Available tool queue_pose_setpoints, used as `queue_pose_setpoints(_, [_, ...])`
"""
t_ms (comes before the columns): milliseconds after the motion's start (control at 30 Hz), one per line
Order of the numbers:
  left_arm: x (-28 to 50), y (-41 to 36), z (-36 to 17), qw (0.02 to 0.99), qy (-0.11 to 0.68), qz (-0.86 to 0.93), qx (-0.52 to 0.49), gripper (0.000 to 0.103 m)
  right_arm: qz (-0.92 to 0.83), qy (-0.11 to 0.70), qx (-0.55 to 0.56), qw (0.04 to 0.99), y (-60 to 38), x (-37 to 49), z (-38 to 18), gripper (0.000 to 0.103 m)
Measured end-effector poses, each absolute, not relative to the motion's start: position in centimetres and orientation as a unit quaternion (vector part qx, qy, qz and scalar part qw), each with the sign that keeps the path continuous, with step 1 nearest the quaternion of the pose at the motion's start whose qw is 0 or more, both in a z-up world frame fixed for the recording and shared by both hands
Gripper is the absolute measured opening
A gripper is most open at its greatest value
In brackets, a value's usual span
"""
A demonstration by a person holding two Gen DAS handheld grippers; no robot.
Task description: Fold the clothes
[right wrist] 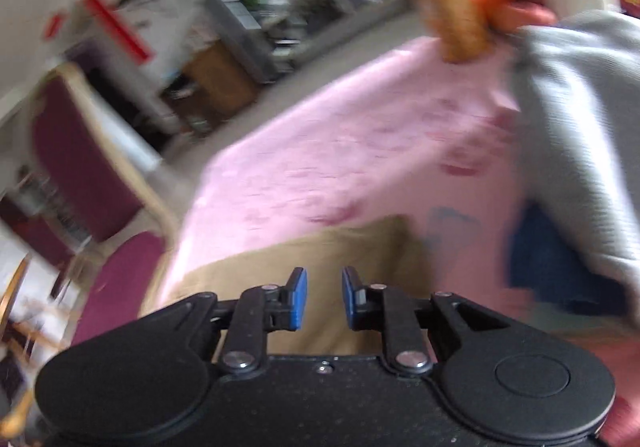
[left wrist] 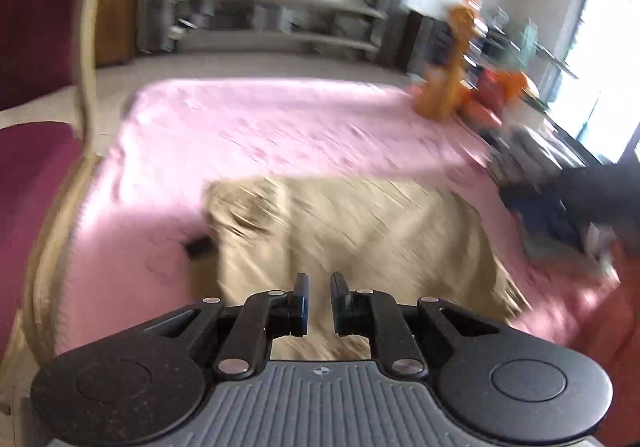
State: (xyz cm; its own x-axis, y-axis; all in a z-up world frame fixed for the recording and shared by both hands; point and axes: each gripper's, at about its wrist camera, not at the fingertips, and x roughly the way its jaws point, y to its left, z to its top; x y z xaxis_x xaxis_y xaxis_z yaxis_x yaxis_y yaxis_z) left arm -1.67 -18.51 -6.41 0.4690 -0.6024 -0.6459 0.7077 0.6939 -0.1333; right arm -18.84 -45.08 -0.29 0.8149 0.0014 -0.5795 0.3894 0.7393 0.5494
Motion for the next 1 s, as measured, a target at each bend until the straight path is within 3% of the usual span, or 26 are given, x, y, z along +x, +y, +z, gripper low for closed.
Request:
queue_pose_setpoints(133, [-0.5,-19.9,-7.9,0.877,0.332,-0.324,0.126,0.007,-0.045,0.291,0.264,0.918,-41.3,-15.3,-0.5,0.020])
queue_pose_setpoints(233, [-0.1,-21.3,-9.8,0.855,0.367,-0.326,0.168,0.007,-0.038,0.306,0.200,0.930,-38.6,-12.1,-1.9,0.020])
queue_pose_setpoints(333, [-0.9,-21.7,-10.8,0.838,0.390,-0.327,0.199,0.006,-0.030,0.369,0.148,0.917,-37.0,-10.8,-5.1,0.017])
queue_pose_setpoints(633, [-4.3,-19.2,-10.0,0.824,0.404,-0.335,0.215,0.005,-0.031,0.457,0.068,0.886,-34.3,-17.5,-4.2,0.017])
queue_pose_setpoints(733, [-5.3,-18.1,-9.6,0.819,0.415,-0.335,0.211,0.007,-0.046,0.459,0.087,0.883,-34.7,-19.9,-3.5,0.017])
queue_pose_setpoints(800, [-5.4,-16.9,-9.3,0.821,0.425,-0.330,0.192,0.018,-0.058,0.460,0.113,0.879,-35.4,-21.3,-3.1,0.018])
queue_pose_setpoints(867, [-5.3,-15.6,-8.1,0.832,0.417,-0.336,0.146,0.018,-0.078,0.447,0.151,0.878,-36.8,-22.8,-2.5,0.020])
queue_pose_setpoints(1000, [-4.9,-14.6,-5.4,0.852,0.364,-0.369,0.075,0.017,-0.079,0.346,0.245,0.902,-39.8,-24.7,0.0,0.020])
